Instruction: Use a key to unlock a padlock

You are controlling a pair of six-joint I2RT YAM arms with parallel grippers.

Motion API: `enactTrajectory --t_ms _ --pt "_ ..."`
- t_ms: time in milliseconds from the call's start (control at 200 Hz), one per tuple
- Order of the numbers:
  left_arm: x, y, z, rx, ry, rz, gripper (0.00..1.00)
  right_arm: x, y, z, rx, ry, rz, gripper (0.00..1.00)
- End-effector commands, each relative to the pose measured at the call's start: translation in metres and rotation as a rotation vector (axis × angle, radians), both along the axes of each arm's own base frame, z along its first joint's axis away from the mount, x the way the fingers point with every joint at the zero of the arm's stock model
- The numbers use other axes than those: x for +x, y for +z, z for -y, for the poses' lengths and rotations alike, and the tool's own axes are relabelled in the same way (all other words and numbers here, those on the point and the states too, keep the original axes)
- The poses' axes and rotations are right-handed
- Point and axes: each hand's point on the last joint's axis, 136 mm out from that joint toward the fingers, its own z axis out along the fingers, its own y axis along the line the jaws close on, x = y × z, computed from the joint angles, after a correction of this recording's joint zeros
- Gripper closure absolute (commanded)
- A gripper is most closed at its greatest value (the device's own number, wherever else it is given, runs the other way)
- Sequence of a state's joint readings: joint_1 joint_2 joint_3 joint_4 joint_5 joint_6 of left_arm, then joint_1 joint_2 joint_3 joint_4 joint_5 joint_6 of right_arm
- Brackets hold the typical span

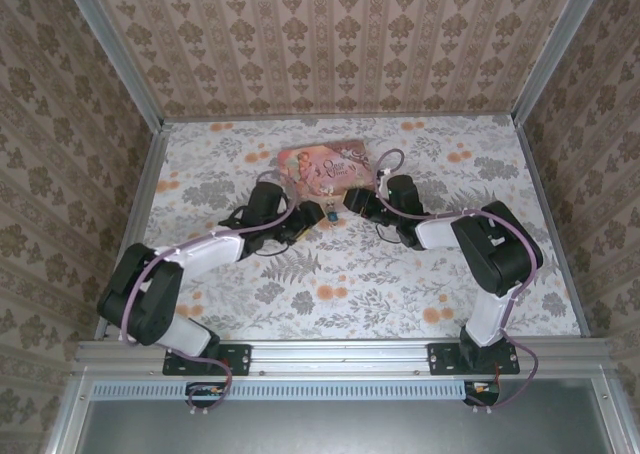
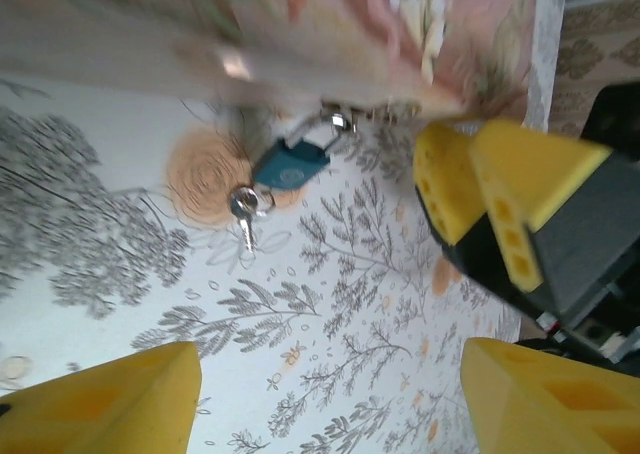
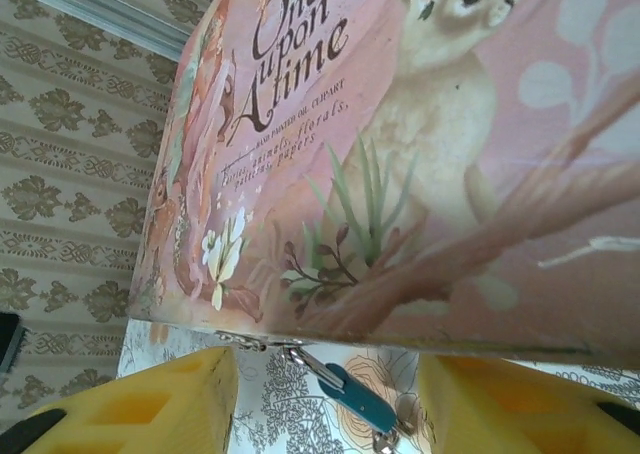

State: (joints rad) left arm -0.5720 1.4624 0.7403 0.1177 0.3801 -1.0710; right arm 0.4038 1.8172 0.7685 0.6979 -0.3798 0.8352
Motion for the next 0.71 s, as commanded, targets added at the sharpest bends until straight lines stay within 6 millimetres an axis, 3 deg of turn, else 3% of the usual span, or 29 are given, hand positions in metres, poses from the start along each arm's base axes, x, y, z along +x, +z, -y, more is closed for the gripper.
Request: enactTrajectory --t_ms 0,200,245,700 --pt "0.007 0.008 -0.022 0.066 0.015 0.029 0.25 -0.017 -0.005 -0.001 -0.018 0.053 0.008 0.48" --pt "0.022 0.023 -0.038 0.087 0.024 0.063 0.19 -0.033 -0.026 -0.008 -0.079 0.117 0.001 0.50" --pt "0.031 0.025 -0.049 0.090 0.054 0.061 0.18 -0.035 -0.030 -0.011 -0.094 0.132 0.004 0.50" --pt "0.046 0.030 -0.057 0.082 0.070 0.070 0.15 -0.030 -0.054 -0.034 -0.247 0.221 0.053 0.51"
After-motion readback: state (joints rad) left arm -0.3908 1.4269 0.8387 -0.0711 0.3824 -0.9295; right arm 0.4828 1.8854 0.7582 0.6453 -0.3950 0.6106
